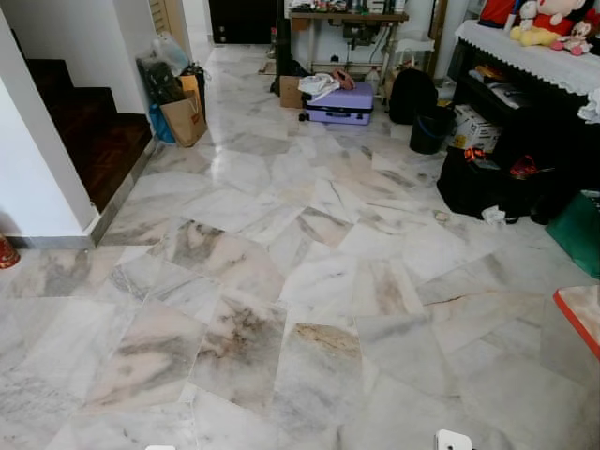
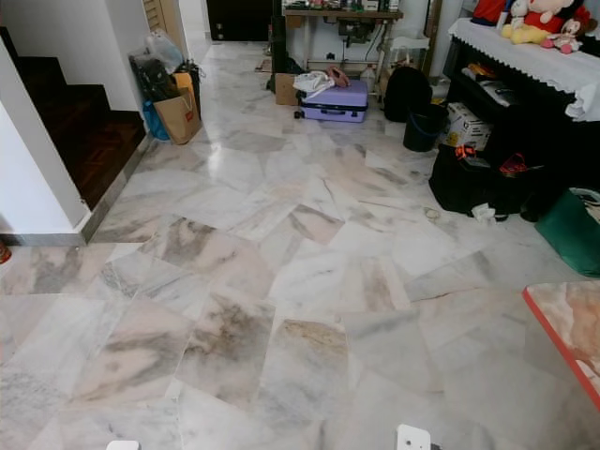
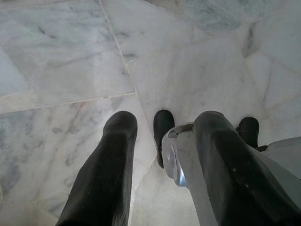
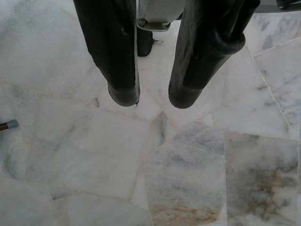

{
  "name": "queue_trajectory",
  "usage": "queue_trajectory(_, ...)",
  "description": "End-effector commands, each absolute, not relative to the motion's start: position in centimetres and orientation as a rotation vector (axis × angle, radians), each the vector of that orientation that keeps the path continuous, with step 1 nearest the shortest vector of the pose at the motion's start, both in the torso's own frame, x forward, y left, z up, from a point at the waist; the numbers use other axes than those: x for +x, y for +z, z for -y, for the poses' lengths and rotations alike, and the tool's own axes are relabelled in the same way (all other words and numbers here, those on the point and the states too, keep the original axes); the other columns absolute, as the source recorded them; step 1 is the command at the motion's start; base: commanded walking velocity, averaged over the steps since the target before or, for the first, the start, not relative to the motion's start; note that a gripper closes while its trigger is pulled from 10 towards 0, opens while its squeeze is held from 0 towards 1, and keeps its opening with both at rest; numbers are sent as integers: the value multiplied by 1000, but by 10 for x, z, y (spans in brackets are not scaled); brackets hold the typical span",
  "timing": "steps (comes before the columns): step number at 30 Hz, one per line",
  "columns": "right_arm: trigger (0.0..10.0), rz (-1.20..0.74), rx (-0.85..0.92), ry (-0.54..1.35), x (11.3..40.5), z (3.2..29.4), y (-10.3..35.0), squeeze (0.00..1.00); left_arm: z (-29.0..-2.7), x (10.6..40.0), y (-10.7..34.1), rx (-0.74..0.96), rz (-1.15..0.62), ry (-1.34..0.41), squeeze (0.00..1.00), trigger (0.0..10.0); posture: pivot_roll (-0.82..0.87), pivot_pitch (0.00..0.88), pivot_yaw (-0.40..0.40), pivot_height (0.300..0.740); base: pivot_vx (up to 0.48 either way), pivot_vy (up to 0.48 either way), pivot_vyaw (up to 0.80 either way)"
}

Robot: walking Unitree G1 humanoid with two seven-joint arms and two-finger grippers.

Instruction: Hang hanger

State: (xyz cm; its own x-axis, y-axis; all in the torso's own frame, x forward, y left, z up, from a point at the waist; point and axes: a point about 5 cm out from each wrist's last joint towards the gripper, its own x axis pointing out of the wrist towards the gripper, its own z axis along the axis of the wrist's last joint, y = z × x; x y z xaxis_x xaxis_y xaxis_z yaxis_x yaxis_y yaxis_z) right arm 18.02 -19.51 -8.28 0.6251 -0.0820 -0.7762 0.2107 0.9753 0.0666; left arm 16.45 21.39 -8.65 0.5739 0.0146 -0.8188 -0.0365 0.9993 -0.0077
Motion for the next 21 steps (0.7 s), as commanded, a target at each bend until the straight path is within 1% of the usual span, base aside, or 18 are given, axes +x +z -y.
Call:
queue_trajectory(1,10000,-968,259,-52,150,165,-98,0,-240,153,-86,-50,-985,135,0,10000,211,0,-44,740,0,0,0)
queue_trajectory(21,10000,-968,259,-52,150,165,-98,0,-240,153,-86,-50,-985,135,0,10000,211,0,-44,740,0,0,0)
